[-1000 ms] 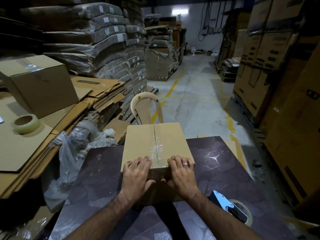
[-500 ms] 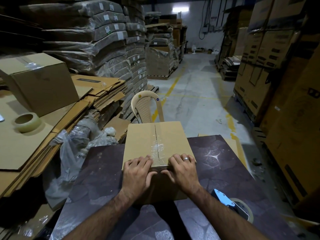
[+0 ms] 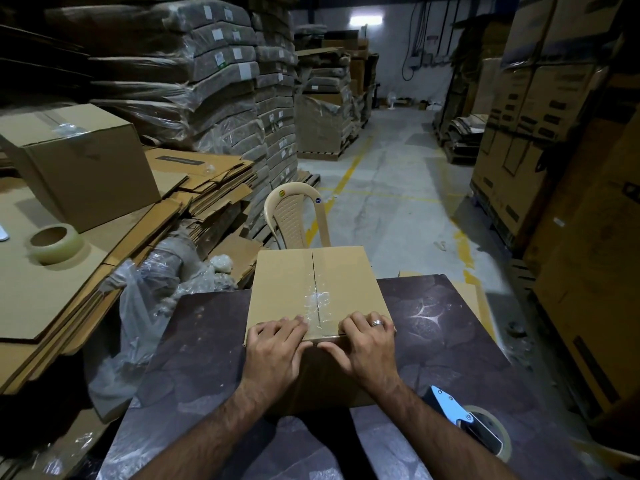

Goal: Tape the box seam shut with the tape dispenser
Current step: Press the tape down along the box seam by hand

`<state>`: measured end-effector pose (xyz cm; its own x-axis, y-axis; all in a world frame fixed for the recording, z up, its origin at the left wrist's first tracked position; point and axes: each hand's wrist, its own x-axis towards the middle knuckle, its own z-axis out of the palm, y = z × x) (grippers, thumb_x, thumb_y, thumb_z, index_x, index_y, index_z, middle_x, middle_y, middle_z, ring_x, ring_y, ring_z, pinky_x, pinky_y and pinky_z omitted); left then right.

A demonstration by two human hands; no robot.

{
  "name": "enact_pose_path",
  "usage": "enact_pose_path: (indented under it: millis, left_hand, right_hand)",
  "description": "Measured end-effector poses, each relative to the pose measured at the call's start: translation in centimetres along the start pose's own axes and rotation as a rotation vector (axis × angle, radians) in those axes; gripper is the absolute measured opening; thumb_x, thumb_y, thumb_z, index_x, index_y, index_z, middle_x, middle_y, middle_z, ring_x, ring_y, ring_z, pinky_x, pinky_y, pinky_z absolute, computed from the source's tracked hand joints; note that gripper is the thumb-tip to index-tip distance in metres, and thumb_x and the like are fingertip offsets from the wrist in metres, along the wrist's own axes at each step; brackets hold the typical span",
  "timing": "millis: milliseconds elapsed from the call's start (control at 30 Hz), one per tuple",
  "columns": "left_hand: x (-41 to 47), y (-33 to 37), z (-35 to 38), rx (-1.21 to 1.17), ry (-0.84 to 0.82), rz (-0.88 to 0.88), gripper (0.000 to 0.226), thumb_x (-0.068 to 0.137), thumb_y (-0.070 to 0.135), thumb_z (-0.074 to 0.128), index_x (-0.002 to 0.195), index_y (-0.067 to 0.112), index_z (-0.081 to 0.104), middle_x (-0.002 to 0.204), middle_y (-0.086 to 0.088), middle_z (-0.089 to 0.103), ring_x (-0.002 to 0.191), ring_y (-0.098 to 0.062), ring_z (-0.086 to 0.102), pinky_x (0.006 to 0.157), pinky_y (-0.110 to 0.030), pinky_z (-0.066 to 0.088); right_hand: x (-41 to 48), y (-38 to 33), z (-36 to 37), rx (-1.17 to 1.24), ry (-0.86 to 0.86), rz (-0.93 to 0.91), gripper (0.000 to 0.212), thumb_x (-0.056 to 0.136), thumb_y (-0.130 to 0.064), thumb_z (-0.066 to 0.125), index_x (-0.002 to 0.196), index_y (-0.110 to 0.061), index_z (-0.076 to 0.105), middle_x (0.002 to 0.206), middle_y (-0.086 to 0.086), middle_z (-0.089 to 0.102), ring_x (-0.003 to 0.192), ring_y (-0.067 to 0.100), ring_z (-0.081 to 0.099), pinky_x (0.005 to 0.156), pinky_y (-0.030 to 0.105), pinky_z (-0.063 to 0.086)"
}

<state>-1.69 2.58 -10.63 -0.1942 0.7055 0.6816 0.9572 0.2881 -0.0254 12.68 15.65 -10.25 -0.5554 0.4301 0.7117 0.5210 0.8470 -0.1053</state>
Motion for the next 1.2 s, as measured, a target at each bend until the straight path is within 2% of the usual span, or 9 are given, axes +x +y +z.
enact_pose_path:
  millis: [167,300,467,567,667,767,867,967,1200]
  left_hand:
    - [-0.3,0.0,-0.4,0.018,-0.08,0.039,0.043,0.077,0.04,0.066,0.116,0.023,0.065,0.121,0.009,0.067,0.097,-0.015,0.061,0.083,-0.036,0.038]
    - [-0.3,0.7,-0.6,0.052,-0.142,-0.01,0.064,0.06,0.049,0.081,0.116,0.022,0.063,0.119,0.008,0.066,0.097,-0.016,0.06,0.085,-0.04,0.038]
    - [-0.3,1.2,-0.5,0.103,-0.177,-0.023,0.085,0.047,0.058,0.084,0.117,0.02,0.054,0.114,0.003,0.067,0.097,-0.018,0.056,0.081,-0.043,0.047]
    - [-0.1,1.0,-0.7,0.068,-0.15,-0.022,0.075,0.051,0.053,0.084,0.114,0.02,0.059,0.113,0.005,0.068,0.095,-0.018,0.058,0.078,-0.041,0.048]
    - [-0.1,0.7,-0.9,0.043,-0.109,0.0,0.062,0.059,0.045,0.082,0.113,0.021,0.064,0.115,0.007,0.068,0.096,-0.016,0.059,0.078,-0.038,0.047]
    - [-0.3,0.6,-0.7,0.023,-0.077,-0.013,0.051,0.068,0.041,0.076,0.114,0.023,0.064,0.118,0.009,0.067,0.099,-0.013,0.053,0.081,-0.036,0.04]
    - [0.0,0.3,-0.7,-0.005,-0.077,-0.019,0.037,0.078,0.041,0.06,0.111,0.026,0.065,0.117,0.011,0.067,0.095,-0.013,0.054,0.077,-0.032,0.038]
    - [0.1,0.2,-0.9,-0.029,-0.089,-0.029,0.033,0.082,0.041,0.052,0.109,0.027,0.066,0.114,0.012,0.068,0.09,-0.013,0.058,0.074,-0.032,0.041]
    - [0.0,0.2,-0.3,-0.076,-0.033,-0.033,0.032,0.084,0.039,0.05,0.107,0.026,0.068,0.109,0.011,0.07,0.086,-0.014,0.057,0.074,-0.032,0.037]
  right_hand:
    - [-0.7,0.0,0.3,-0.045,-0.052,0.001,0.055,0.074,-0.073,0.053,0.082,-0.019,0.059,0.086,-0.001,0.061,0.077,0.022,0.053,0.081,0.039,0.035]
    - [-1.1,-0.3,0.6,-0.118,-0.132,-0.008,0.073,0.055,-0.074,0.067,0.099,-0.017,0.056,0.102,0.003,0.063,0.092,0.022,0.047,0.087,0.04,0.032]
    - [-1.1,0.0,0.2,-0.111,-0.138,-0.051,0.077,0.044,-0.066,0.077,0.1,-0.017,0.055,0.101,0.003,0.063,0.093,0.022,0.045,0.085,0.039,0.031]
    - [-0.9,0.3,0.0,-0.113,-0.172,-0.076,0.07,0.046,-0.06,0.078,0.099,-0.02,0.056,0.1,0.0,0.061,0.088,0.021,0.056,0.082,0.038,0.031]
    - [-0.9,0.3,-0.1,-0.132,-0.178,-0.076,0.066,0.046,-0.053,0.08,0.099,-0.021,0.058,0.098,-0.001,0.06,0.085,0.021,0.059,0.08,0.038,0.031]
    - [-0.5,0.0,-0.4,-0.126,-0.156,-0.059,0.058,0.052,-0.062,0.074,0.089,-0.022,0.057,0.091,-0.002,0.058,0.08,0.021,0.055,0.077,0.037,0.031]
    - [0.2,0.3,-0.6,-0.077,-0.105,-0.073,0.051,0.062,-0.069,0.065,0.08,-0.023,0.055,0.082,-0.005,0.057,0.074,0.019,0.053,0.073,0.035,0.032]
    - [0.2,0.4,-0.6,-0.059,-0.105,-0.076,0.048,0.069,-0.069,0.059,0.078,-0.023,0.055,0.08,-0.005,0.057,0.072,0.019,0.053,0.071,0.035,0.034]
    - [0.0,0.3,-0.8,0.061,-0.072,-0.008,0.036,0.081,-0.061,0.057,0.077,-0.025,0.059,0.08,-0.009,0.06,0.072,0.016,0.052,0.074,0.032,0.032]
